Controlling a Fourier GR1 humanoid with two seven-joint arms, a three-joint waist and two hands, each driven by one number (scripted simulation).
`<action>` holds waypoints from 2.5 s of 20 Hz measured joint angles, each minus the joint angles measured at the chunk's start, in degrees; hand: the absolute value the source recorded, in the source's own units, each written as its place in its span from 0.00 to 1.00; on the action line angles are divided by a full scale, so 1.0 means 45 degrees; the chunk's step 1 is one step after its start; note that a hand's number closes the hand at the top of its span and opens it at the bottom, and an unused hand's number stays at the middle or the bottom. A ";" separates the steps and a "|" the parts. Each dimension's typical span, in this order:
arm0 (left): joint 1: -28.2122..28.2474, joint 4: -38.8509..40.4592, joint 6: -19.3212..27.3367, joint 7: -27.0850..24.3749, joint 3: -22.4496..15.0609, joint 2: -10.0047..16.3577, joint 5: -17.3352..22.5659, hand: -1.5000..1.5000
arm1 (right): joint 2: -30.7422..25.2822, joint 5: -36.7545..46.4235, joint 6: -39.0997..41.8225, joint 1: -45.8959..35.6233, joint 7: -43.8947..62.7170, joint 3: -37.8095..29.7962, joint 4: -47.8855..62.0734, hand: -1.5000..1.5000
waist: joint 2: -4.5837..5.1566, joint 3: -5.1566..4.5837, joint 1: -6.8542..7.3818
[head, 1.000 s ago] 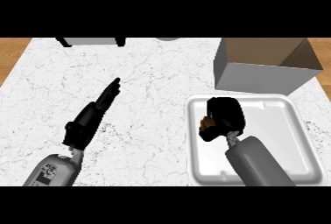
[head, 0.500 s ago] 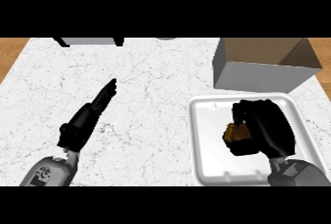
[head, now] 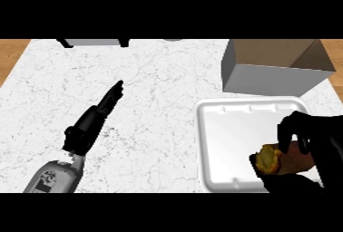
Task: Pick the sweet potato from the tray and place it in the cardboard box
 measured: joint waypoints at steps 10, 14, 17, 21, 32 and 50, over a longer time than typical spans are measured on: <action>-0.0009 0.0061 -0.0341 0.0032 0.0178 -0.0599 -0.0522 0.50 | 0.0432 -0.1349 0.1826 -0.2688 0.1899 -0.2775 0.0079 1.00 | 0.0046 0.0003 0.0181; -0.0106 0.0213 -0.0750 0.0011 0.0569 -0.0631 -0.0503 0.50 | 0.0292 -0.1572 0.1736 -0.3661 0.1647 -0.3607 0.1367 1.00 | 0.0058 0.0006 0.0215; -0.0055 -0.0020 -0.0651 0.0244 0.0466 -0.0939 -0.0760 0.50 | 0.0296 -0.1655 0.1470 -0.4494 0.1400 -0.3919 0.2614 1.00 | 0.0061 0.0005 0.0247; -0.0165 -0.0111 -0.0994 0.0432 0.0796 -0.0865 -0.0767 0.50 | 0.0218 -0.1737 0.1092 -0.5669 0.1030 -0.4317 0.4347 1.00 | 0.0068 0.0006 0.0268; -0.0249 0.0601 -0.1169 -0.0168 0.0967 -0.1411 -0.1333 0.50 | -0.0380 -0.0474 -0.1239 -0.7857 -0.1081 -0.4645 1.0071 1.00 | 0.0098 0.0010 0.0335; -0.0192 -0.0125 -0.1378 0.0429 0.1048 -0.1736 -0.1697 0.50 | 0.0281 -0.0656 -0.4579 -0.9559 -0.4060 -0.6065 1.9220 0.00 | 0.0123 -0.0003 0.0476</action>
